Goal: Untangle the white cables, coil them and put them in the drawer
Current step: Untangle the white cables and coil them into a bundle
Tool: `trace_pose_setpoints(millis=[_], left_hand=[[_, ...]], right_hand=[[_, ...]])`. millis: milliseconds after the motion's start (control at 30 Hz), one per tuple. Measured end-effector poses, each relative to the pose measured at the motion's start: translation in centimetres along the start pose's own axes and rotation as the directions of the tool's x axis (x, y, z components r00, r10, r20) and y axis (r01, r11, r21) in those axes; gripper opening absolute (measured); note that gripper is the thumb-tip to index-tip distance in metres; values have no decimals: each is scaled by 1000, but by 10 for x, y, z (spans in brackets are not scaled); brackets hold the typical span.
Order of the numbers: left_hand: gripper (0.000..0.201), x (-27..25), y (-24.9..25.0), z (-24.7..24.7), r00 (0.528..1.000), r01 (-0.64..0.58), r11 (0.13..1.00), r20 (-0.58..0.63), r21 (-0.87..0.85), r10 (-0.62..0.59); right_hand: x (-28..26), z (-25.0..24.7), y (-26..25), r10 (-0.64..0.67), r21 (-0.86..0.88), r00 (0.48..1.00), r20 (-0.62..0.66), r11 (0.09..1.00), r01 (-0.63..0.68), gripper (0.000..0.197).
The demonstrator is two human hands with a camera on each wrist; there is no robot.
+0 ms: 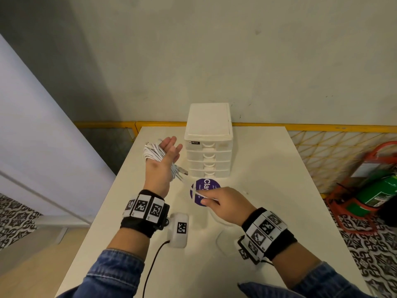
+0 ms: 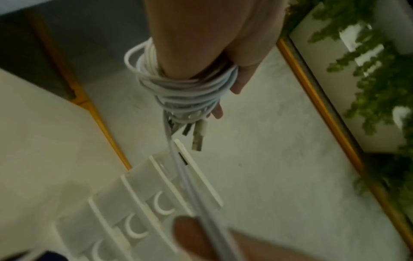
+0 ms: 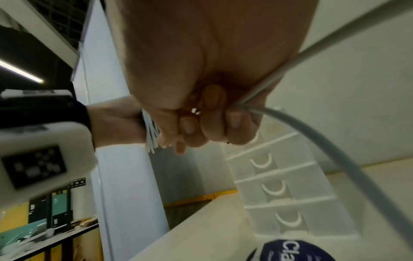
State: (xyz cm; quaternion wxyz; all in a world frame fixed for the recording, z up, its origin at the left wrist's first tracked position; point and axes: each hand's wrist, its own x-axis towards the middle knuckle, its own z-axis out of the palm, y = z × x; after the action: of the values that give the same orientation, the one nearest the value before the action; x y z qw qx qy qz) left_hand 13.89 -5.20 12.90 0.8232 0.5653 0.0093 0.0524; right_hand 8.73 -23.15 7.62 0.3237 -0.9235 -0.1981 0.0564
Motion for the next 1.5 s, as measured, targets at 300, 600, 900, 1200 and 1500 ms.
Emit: trace_pose_setpoints(millis=[300, 600, 900, 1200, 1500], left_hand=[[10, -11, -14, 7, 973, -85, 864, 229, 496, -36], [65, -36, -17, 28, 671, 272, 919, 629, 284, -393], [18, -36, -7, 30, 697, 451, 892, 641, -41, -323], [48, -21, 12, 38, 722, 491, 768, 685, -411, -96], [20, 4, 27, 42, 962, 222, 887, 239, -404, -132]], right_hand=[[14, -33, -34, -306, 12, 940, -151, 950, 311, 31], [28, -72, -18, -66, 358, 945, -319, 915, 185, 30], [29, -61, 19, 74, 487, 944, -323, 868, 99, 32], [21, -18, 31, 90, 426, 956, -279, 904, 39, 37], [7, 30, 37, 129, 327, 986, -101, 941, -89, 35]])
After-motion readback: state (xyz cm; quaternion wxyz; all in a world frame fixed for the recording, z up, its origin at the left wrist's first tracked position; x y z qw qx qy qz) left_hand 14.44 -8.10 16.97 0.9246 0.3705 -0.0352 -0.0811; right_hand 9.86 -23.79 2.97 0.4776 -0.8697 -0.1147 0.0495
